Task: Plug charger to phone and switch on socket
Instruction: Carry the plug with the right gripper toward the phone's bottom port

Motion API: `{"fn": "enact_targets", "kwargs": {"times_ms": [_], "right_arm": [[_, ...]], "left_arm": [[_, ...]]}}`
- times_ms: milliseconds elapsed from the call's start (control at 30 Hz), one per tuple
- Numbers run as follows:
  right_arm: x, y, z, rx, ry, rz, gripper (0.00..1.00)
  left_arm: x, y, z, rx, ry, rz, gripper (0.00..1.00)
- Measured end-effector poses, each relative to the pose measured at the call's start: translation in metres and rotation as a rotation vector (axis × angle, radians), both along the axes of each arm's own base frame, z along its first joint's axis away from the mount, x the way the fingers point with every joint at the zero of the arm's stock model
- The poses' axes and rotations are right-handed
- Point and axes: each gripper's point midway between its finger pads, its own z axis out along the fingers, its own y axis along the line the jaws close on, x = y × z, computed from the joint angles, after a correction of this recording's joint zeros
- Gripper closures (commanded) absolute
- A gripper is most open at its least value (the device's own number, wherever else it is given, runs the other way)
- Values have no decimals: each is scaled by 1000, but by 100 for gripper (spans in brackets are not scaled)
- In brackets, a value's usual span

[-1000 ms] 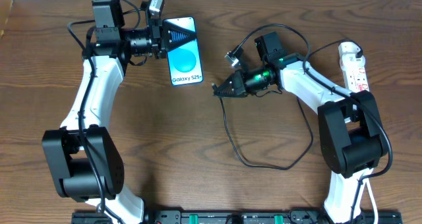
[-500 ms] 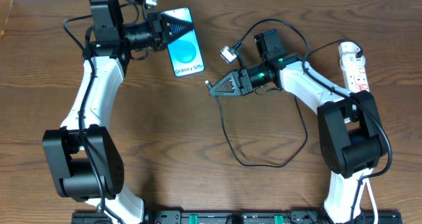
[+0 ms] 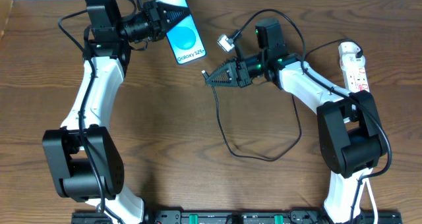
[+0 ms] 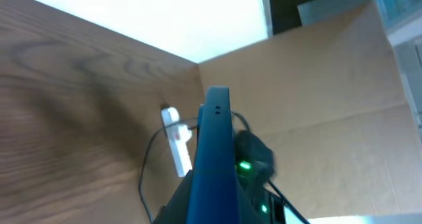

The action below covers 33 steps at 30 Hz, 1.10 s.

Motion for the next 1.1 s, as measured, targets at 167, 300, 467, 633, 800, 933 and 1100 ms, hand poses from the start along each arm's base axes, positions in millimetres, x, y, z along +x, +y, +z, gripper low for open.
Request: {"fn": "enact_targets", "kwargs": {"times_ms": [167, 300, 467, 633, 800, 933, 1100], "right_arm": [[7, 3, 15, 17, -28, -3, 99], [9, 3, 21, 12, -7, -3, 99], [9, 4, 23, 5, 17, -4, 99], [10, 4, 25, 9, 7, -4, 99], [11, 4, 31, 24, -25, -5, 99], [12, 5, 33, 22, -19, -7, 99], [12, 5, 33, 22, -20, -8, 99]], "left_arm": [[10, 3, 7, 15, -57, 52, 93], [14, 2, 15, 20, -113, 67, 93], [16, 3, 15, 22, -117, 77, 93], [15, 1, 15, 22, -116, 74, 93], [12, -11, 15, 21, -115, 51, 93], [10, -18, 15, 20, -115, 37, 93], [9, -18, 15, 19, -114, 34, 93]]}}
